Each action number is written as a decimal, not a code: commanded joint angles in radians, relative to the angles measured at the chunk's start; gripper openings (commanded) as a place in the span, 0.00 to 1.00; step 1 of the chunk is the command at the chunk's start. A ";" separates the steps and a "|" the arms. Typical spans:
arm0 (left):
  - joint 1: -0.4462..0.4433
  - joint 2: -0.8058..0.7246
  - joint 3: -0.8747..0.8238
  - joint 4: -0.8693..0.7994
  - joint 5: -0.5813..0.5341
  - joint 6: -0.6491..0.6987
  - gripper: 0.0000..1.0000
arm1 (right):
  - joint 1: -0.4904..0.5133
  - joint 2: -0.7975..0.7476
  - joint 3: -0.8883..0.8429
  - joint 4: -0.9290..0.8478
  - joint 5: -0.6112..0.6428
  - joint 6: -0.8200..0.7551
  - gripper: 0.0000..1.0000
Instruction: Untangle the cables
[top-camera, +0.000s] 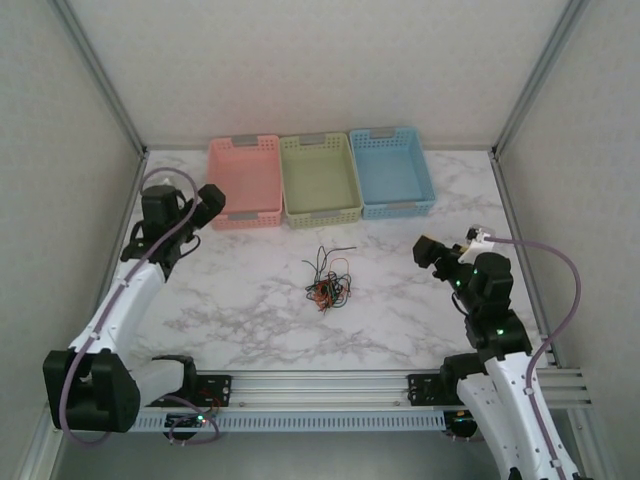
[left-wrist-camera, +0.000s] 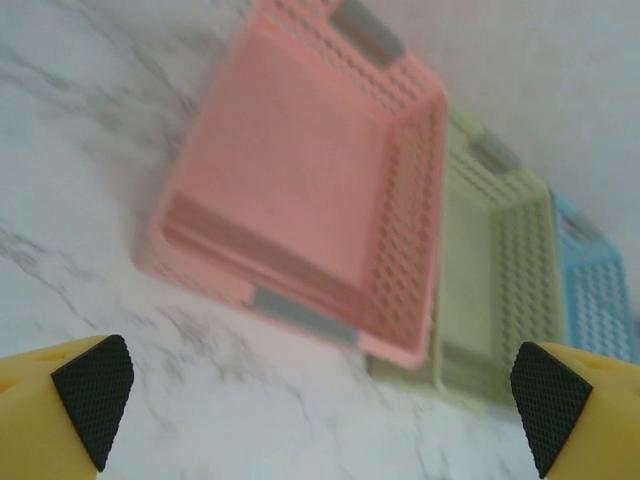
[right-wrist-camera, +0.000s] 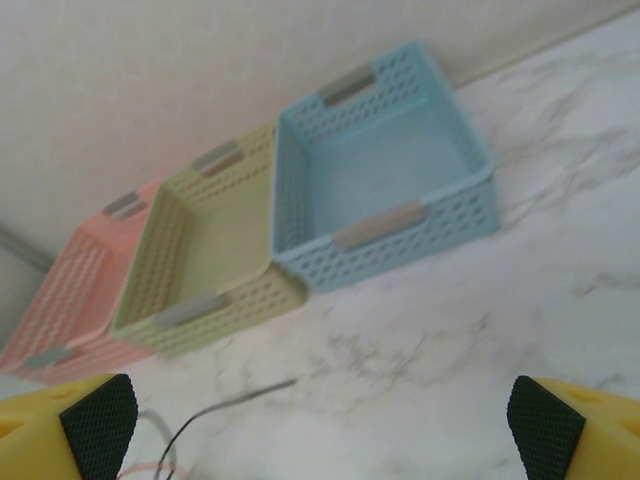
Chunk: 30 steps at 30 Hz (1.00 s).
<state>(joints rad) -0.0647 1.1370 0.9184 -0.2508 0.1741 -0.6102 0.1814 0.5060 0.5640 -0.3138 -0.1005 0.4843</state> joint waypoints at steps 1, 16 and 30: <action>-0.004 -0.113 0.105 -0.273 0.134 0.034 1.00 | 0.004 0.013 0.048 -0.116 -0.190 0.095 0.94; -0.012 -0.502 0.028 -0.617 0.005 0.234 1.00 | 0.350 0.381 0.364 -0.290 -0.029 0.328 0.70; 0.014 -0.548 0.000 -0.598 -0.038 0.230 1.00 | 0.687 1.046 0.859 -0.493 0.284 0.235 0.59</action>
<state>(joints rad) -0.0635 0.5907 0.9279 -0.8429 0.1642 -0.3885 0.8337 1.4418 1.2987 -0.7277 0.0769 0.7563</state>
